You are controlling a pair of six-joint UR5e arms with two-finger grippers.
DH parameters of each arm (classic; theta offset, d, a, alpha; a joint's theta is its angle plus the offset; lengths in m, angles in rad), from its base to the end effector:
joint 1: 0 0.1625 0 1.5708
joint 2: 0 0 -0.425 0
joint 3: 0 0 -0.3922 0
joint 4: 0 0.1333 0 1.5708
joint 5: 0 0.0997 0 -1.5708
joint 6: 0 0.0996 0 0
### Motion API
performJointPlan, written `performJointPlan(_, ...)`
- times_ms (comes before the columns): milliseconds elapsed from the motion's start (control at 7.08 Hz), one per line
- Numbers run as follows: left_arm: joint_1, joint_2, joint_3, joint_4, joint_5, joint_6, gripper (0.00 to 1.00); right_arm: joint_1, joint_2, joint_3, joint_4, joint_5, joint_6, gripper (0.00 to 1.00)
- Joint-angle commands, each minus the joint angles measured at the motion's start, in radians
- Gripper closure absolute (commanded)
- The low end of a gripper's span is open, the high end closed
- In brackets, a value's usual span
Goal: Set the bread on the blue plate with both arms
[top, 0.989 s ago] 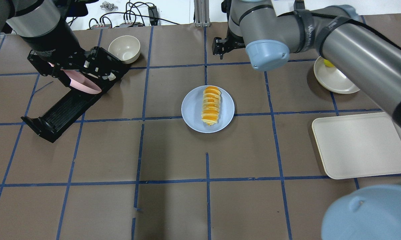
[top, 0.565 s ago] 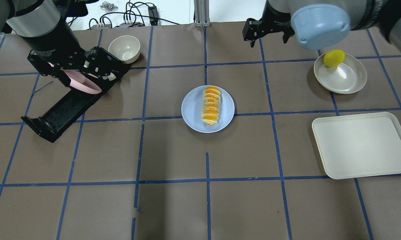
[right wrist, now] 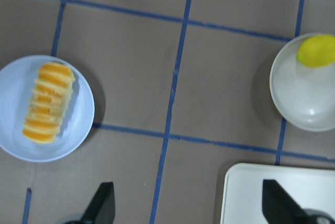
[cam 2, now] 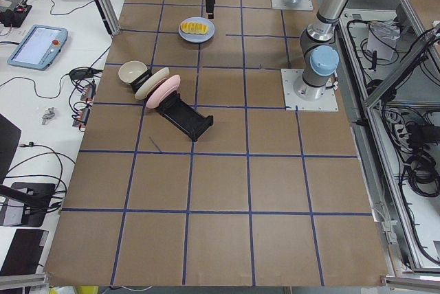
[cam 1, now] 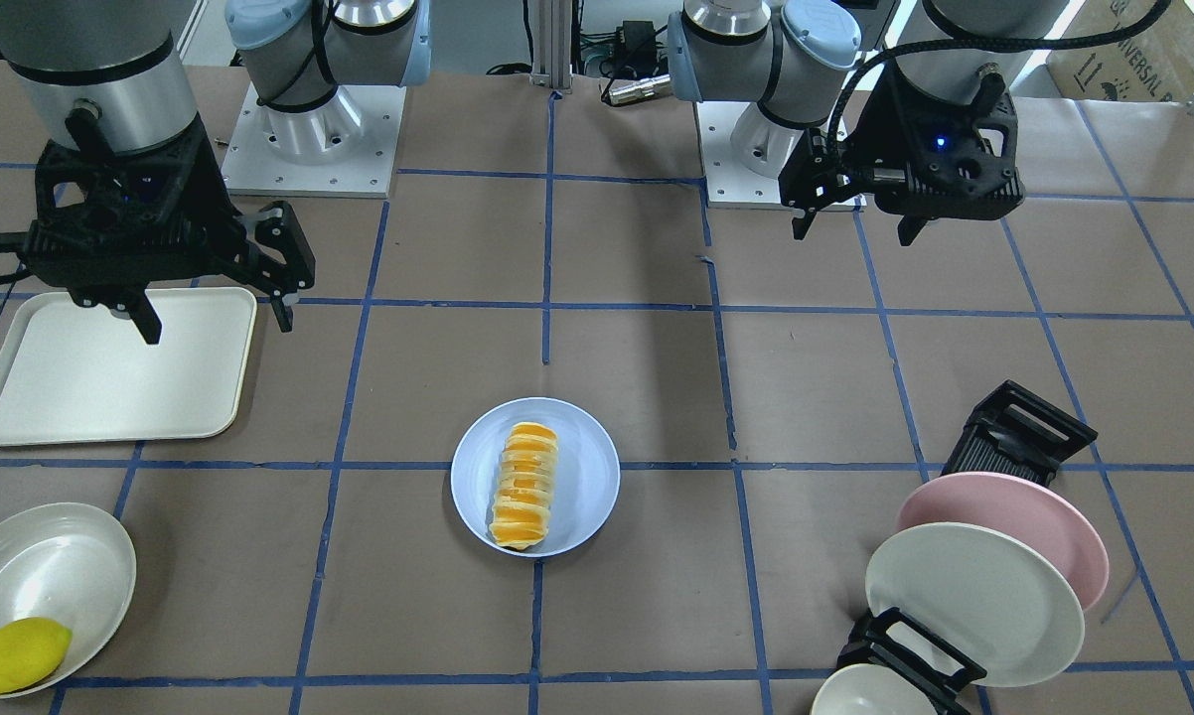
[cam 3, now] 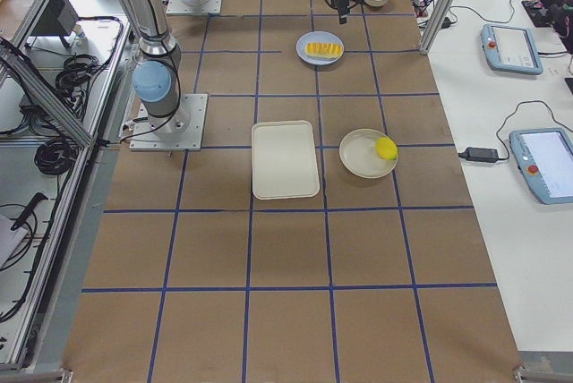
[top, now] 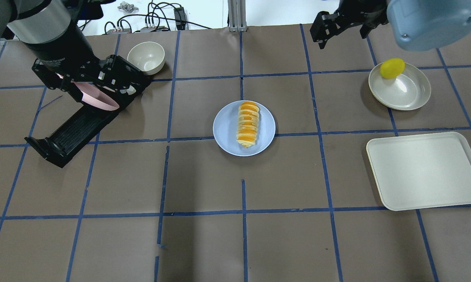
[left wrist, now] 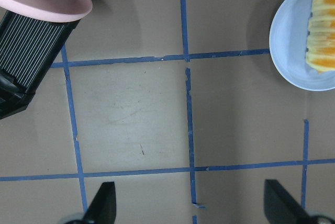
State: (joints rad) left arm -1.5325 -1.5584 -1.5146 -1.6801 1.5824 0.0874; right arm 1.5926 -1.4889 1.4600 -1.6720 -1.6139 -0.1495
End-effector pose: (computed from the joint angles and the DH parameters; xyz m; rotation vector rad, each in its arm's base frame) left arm -0.1136 -0.4863 0.5108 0.0773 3.1309 0.0648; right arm 0.1407 -0.5356 0.5117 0.2595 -3.0732 0.1963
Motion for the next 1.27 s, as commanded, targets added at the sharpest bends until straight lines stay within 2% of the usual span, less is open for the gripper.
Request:
performJointPlan(0, 0.000, 0.000, 0.001, 0.000, -0.001, 0.000, 0.00, -0.031, -0.050, -0.035, 0.329, -0.003, 0.027, 0.00)
performJointPlan(989, 0.000, -0.002, 0.002, 0.000, -0.001, -0.002, 0.00, -0.026, -0.082, -0.003, 0.347, -0.006, 0.027, 0.00)
performJointPlan(1130, 0.000, -0.003, 0.002, 0.000, -0.001, -0.002, 0.00, -0.026, -0.085, -0.004, 0.341, -0.029, 0.028, 0.00)
